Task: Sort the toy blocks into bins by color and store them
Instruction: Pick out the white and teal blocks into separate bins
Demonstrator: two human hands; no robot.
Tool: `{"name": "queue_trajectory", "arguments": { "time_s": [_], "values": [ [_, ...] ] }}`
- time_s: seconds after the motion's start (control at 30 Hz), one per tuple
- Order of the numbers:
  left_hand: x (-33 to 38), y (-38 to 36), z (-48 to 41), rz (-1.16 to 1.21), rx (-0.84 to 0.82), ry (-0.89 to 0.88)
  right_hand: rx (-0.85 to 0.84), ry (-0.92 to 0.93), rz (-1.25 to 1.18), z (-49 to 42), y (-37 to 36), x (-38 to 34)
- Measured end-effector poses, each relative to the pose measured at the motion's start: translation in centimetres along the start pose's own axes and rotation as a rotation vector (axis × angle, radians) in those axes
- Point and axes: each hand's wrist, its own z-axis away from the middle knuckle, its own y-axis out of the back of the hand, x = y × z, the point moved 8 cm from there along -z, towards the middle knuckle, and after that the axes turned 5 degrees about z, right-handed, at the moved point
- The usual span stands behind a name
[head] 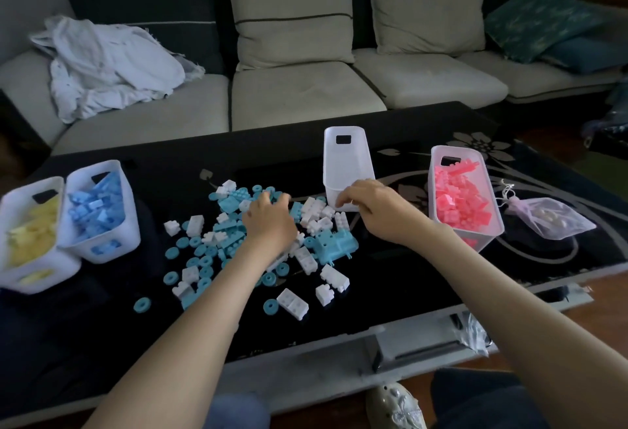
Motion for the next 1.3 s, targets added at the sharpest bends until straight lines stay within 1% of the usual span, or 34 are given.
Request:
{"name": "queue_trajectory", "arguments": {
  "time_s": [0.07, 0.13, 0.17, 0.23, 0.43, 0.63, 0.73, 0.77, 0.93, 1.0, 1.07, 1.3],
  "values": [
    [-0.7, -0.2, 0.3, -0.091, -0.007, -0.011, -0.173, -0.024, 0.024, 0.8, -2.3, 0.3],
    [-0.7, -0.3, 0.7, -0.078, -0.013, -0.045, -0.309, -0.069, 0.077, 1.7, -4.0, 0.9],
    [-0.7, -0.3, 0.8, -0.051, -0.013, -0.055, -0.342, -0.083, 0.112, 2.0, -4.5, 1.1],
    [-0.7, -0.2, 0.9, -0.006, -0.007, -0.059, -0.347, -0.100, 0.164, 2.3, -5.0, 1.3],
    [-0.6, 0.2, 1.0, 0.090, 0.003, -0.106, -0.246, -0.132, 0.183, 1.3, -5.3, 0.4],
    [-0.2, 0.5, 0.9, 0.084, 0.037, -0.174, -0.186, -0.203, 0.194, 0.4, -4.6, 0.2],
    [0.8, 2.0, 1.7, 0.004, 0.182, -0.319, -0.166, -0.209, 0.156, -0.1, -4.2, -0.2],
    [1.1, 2.3, 2.0, -0.017, 0.189, -0.364, -0.161, -0.201, 0.139, -0.2, -4.1, -0.4],
    [1.6, 1.7, 3.7, -0.139, 0.015, -0.619, -0.173, -0.192, 0.074, -0.2, -3.6, -0.5],
    [1.1, 1.4, 4.1, -0.166, -0.015, -0.656, -0.152, -0.167, 0.071, -0.2, -3.0, -0.8],
    [0.5, 1.3, 4.2, -0.171, -0.028, -0.658, -0.187, -0.162, 0.034, 0.0, -2.7, -1.4],
    [-0.5, 1.3, 4.6, -0.155, -0.001, -0.654, -0.528, -0.132, -0.193, 2.5, -3.3, -5.0]
  ]
}}
